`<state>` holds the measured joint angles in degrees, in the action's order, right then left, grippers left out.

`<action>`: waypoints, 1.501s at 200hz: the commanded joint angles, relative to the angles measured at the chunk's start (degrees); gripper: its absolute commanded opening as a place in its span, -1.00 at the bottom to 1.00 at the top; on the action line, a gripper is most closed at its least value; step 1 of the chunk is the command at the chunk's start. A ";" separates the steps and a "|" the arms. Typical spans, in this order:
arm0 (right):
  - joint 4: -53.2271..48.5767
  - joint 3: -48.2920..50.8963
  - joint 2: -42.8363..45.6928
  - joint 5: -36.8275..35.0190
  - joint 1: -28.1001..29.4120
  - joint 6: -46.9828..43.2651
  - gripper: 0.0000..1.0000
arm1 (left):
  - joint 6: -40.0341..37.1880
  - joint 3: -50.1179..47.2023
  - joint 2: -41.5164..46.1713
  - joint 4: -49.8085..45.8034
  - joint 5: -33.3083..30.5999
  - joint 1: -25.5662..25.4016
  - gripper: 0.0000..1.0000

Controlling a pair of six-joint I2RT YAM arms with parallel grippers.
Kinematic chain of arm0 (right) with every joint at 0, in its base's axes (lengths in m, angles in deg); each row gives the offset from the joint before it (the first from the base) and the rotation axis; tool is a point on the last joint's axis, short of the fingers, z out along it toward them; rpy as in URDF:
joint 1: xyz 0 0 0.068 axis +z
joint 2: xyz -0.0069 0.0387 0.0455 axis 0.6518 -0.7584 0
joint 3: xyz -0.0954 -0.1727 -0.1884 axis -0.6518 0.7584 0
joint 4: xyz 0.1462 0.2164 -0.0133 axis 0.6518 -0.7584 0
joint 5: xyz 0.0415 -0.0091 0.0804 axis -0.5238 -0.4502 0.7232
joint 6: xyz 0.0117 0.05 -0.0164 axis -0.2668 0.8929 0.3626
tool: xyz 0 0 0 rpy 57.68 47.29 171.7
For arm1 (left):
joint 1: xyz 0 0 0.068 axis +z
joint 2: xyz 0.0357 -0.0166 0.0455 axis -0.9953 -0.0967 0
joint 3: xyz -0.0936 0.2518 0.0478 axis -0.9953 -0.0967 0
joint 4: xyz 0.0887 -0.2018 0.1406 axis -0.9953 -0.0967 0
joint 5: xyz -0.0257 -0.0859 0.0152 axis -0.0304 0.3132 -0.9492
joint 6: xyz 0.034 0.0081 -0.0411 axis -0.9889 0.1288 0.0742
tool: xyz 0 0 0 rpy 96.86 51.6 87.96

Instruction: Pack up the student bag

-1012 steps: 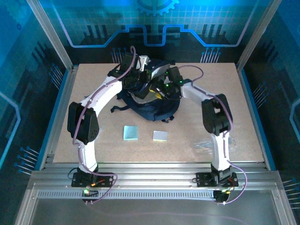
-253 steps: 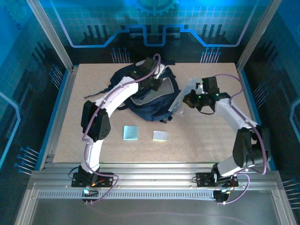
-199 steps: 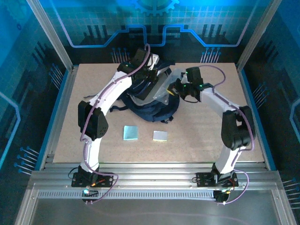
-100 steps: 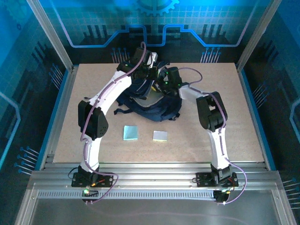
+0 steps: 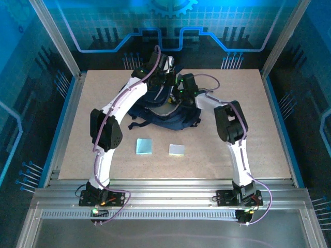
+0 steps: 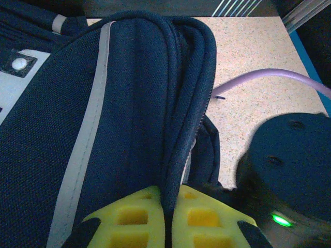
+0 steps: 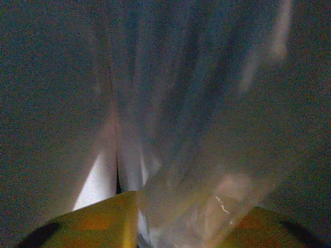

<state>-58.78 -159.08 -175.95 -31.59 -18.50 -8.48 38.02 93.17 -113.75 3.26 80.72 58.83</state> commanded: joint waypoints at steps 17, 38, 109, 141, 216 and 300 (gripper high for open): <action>-10.36 8.04 15.62 1.06 -5.49 -12.63 0.01 | 3.02 3.47 0.02 8.83 4.39 -0.90 -1.00; -12.45 13.48 22.89 3.45 -9.06 -14.89 0.12 | 3.75 2.48 0.19 10.60 3.95 -0.87 -1.00; -31.57 17.49 41.75 -11.61 -14.72 -30.89 0.51 | 5.03 3.86 -2.31 14.09 2.59 -3.68 -1.00; -31.34 20.52 43.59 -12.47 -17.99 -31.34 0.50 | 6.85 4.50 -4.19 14.74 2.40 -4.53 -1.00; -18.29 16.13 25.71 -11.68 -18.51 -24.34 -0.10 | 4.55 4.17 -3.09 13.04 5.79 -5.98 -1.00; -11.57 2.21 6.72 -6.61 -17.39 -15.33 -0.16 | 4.86 2.47 -1.42 13.09 9.62 -6.11 -1.00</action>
<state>-73.75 -152.07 -166.14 -39.43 -36.80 -26.65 44.40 94.87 -117.36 13.31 87.61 52.62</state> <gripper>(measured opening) 0.420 0.076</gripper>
